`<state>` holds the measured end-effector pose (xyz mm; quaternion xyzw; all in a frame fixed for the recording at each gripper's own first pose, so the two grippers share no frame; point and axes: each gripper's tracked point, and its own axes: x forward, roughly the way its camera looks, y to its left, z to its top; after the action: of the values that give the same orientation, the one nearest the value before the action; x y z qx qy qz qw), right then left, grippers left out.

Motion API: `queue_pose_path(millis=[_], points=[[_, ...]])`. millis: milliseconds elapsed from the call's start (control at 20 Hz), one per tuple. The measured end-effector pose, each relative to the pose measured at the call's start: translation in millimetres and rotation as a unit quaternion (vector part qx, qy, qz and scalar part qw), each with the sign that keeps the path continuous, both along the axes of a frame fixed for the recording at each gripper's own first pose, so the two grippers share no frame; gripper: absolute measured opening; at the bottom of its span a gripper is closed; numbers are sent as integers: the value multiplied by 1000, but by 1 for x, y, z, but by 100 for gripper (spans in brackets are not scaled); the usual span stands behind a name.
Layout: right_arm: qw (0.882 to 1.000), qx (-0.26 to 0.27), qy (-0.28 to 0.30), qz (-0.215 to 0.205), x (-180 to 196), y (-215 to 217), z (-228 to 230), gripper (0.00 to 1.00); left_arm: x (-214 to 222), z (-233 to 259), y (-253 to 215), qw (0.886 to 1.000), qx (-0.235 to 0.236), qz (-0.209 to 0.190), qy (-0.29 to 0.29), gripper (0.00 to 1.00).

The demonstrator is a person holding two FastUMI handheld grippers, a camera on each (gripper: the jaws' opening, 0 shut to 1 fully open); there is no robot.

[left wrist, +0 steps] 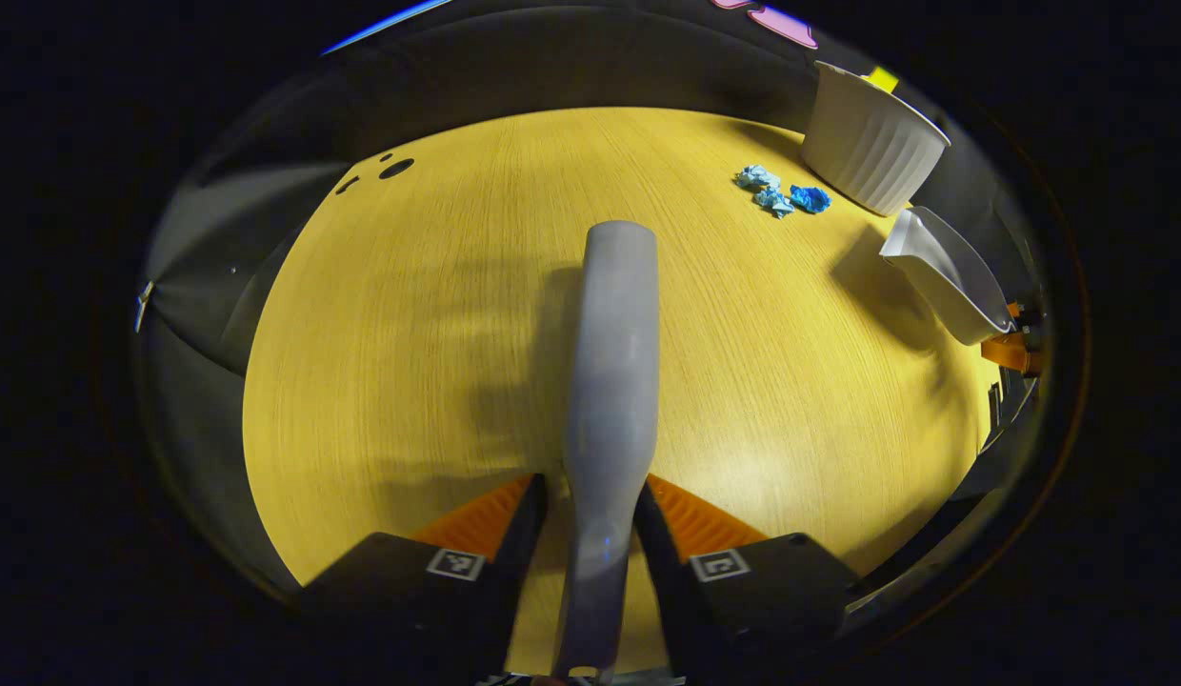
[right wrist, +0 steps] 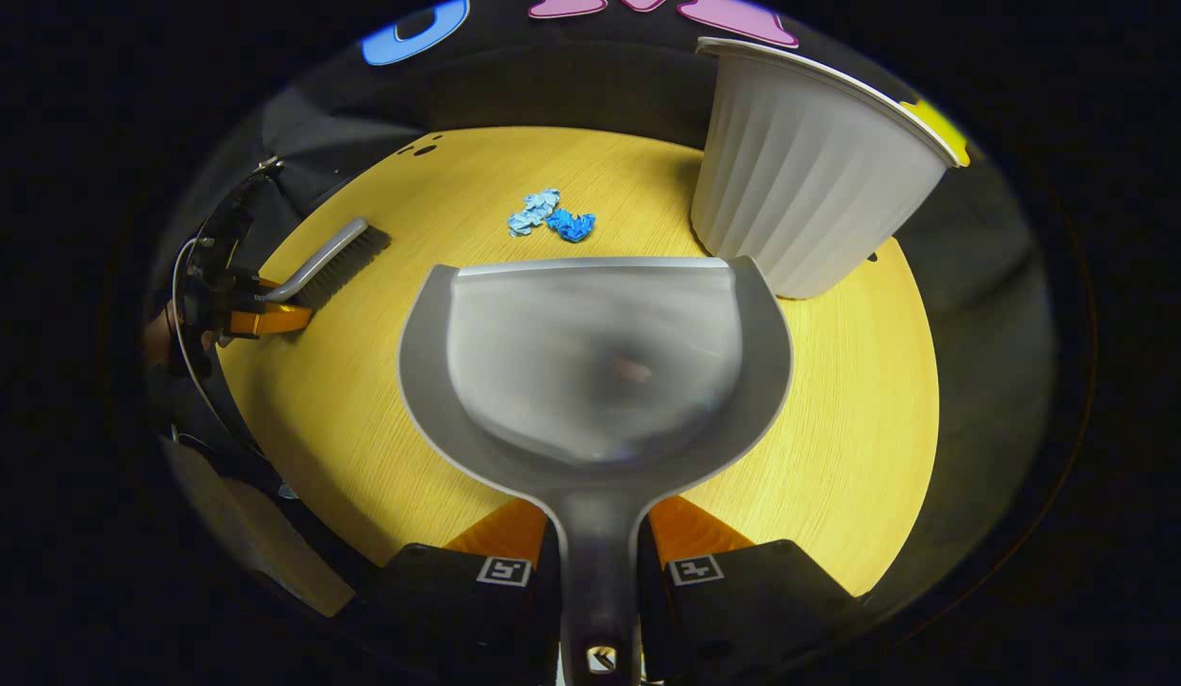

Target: Pick up the small broom and dustpan from the desktop, sweep the trash into the dustpan with the broom, and then empty the trash into the garbage bin.

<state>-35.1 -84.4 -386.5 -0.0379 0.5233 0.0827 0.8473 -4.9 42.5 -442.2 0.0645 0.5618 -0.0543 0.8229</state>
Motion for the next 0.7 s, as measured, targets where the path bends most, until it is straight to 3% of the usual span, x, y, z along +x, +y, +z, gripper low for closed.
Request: queue_pose_path(millis=[100, 150, 450, 650, 700], points=[[1000, -2, 4, 14, 4, -1, 0, 37, 6, 1, -1, 1000, 11, -12, -8, 34], [1000, -3, 8, 24, 6, -1, 0, 37, 12, 4, -2, 1000, 15, -17, -17, 30], [996, -11, 46, 80, 12, -6, -5, 37, 83, 45, -31, 996, -7, -25, -90, 31], [993, -22, 73, 95, 16, -9, -14, 37, 140, 53, -54, 992, 6, -55, -116, 25], [992, -24, 77, 98, 17, -9, -16, 37, 152, 51, -63, 991, 7, -62, -118, 28]])
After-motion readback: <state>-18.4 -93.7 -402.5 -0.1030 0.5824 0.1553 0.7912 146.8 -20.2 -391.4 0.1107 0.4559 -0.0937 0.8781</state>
